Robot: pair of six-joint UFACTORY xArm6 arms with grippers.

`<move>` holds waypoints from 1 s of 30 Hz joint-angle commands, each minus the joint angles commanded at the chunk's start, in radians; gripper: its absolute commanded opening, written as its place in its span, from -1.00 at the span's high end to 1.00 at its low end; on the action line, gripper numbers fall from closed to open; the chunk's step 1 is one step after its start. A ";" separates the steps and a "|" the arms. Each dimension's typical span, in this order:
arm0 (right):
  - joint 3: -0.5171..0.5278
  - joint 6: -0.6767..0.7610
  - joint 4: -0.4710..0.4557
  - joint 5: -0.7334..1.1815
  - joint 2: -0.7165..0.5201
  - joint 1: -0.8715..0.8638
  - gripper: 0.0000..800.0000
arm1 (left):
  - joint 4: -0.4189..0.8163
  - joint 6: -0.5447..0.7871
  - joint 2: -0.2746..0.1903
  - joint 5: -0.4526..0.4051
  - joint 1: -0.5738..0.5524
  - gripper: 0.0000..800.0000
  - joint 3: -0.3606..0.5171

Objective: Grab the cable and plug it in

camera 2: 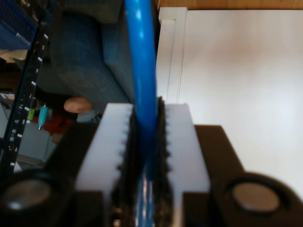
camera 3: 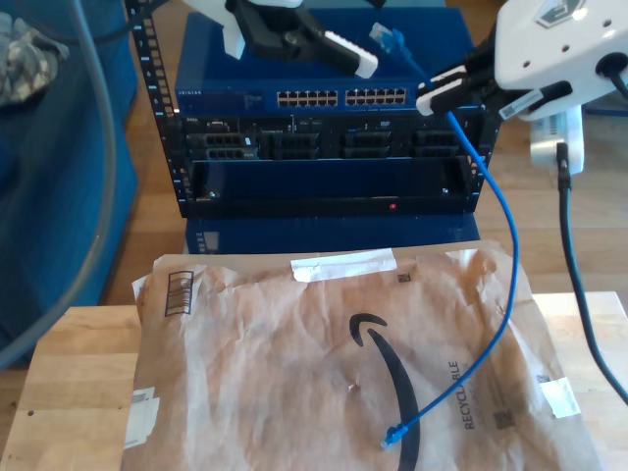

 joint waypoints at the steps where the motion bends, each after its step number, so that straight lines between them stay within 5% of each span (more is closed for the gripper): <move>1: -0.002 0.000 0.002 0.000 0.000 0.000 0.99 | 0.000 0.000 0.000 0.000 0.000 -0.86 0.000; 15: -0.020 0.002 0.000 0.000 0.009 0.026 0.99 | 0.005 -0.002 0.000 -0.002 0.002 -0.34 0.003; 30: -0.020 0.002 -0.005 0.002 0.008 0.023 0.99 | 0.005 -0.005 0.008 -0.002 0.005 0.01 0.002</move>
